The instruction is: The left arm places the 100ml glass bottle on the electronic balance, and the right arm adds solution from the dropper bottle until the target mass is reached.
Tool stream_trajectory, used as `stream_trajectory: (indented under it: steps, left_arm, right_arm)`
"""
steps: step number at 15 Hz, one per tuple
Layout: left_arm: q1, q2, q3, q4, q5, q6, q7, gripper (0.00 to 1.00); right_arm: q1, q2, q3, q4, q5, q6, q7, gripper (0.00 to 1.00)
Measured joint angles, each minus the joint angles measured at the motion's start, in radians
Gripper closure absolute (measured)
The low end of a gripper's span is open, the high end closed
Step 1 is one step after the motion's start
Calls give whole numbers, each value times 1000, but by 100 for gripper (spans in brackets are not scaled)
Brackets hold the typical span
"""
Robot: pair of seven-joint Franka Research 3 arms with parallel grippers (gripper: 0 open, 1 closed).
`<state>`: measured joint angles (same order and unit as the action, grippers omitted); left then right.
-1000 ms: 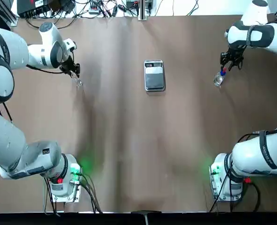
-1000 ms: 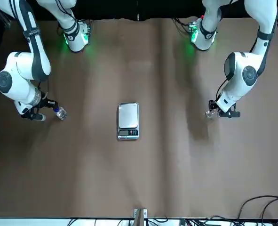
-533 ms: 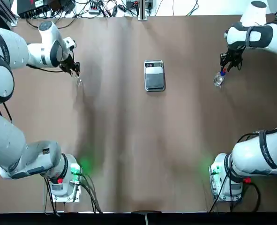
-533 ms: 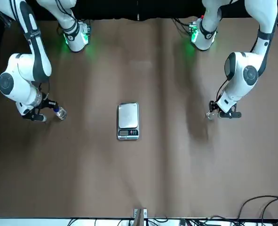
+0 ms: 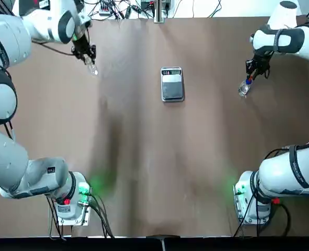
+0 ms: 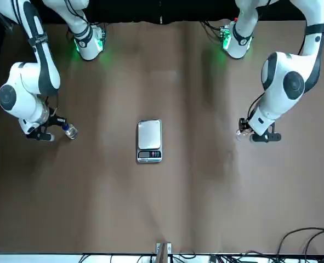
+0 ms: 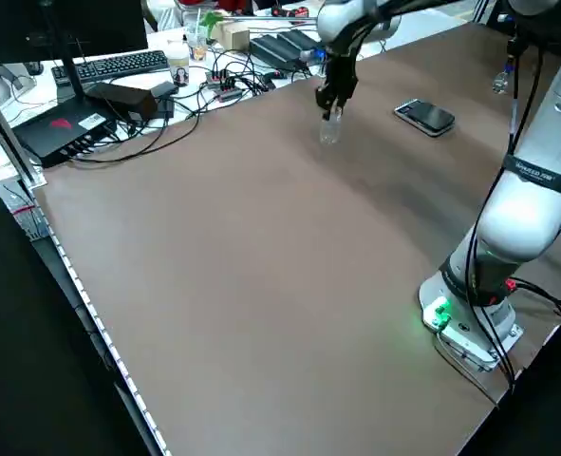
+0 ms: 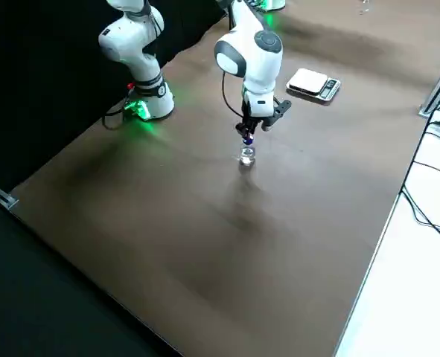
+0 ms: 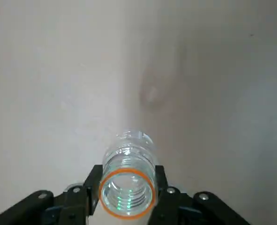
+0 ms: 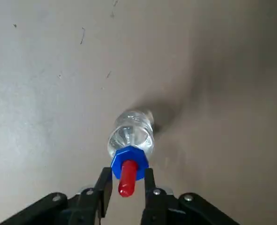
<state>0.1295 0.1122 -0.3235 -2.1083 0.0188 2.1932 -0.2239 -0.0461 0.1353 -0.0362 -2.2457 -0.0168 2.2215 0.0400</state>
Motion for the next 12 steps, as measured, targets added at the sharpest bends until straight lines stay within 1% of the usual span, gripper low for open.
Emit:
stream_trajectory:
  steps: [2,4,5,8,10,11,12]
  left_arm:
    - [-58,5,-6,70,0,-77,-86,51]
    - [-123,28,-8,150,0,-162,-185,51]
    - [-156,47,-8,195,0,-202,-233,51]
    - [-261,129,-7,335,0,-283,-386,51]
    - [-328,191,-5,416,0,-300,-480,51]
    - [-397,250,2,485,0,-302,-557,51]
    - [-437,277,16,515,0,-303,-594,51]
  right_arm:
    - [0,0,0,0,0,-1,0,65]
    - [0,0,0,1,0,-9,0,66]
    - [0,0,0,1,0,-12,0,69]
    - [0,0,0,2,0,-14,0,70]
    - [0,0,1,3,0,-14,0,71]
    - [0,0,2,4,0,-14,0,72]
    - [1,0,2,4,0,-14,0,73]
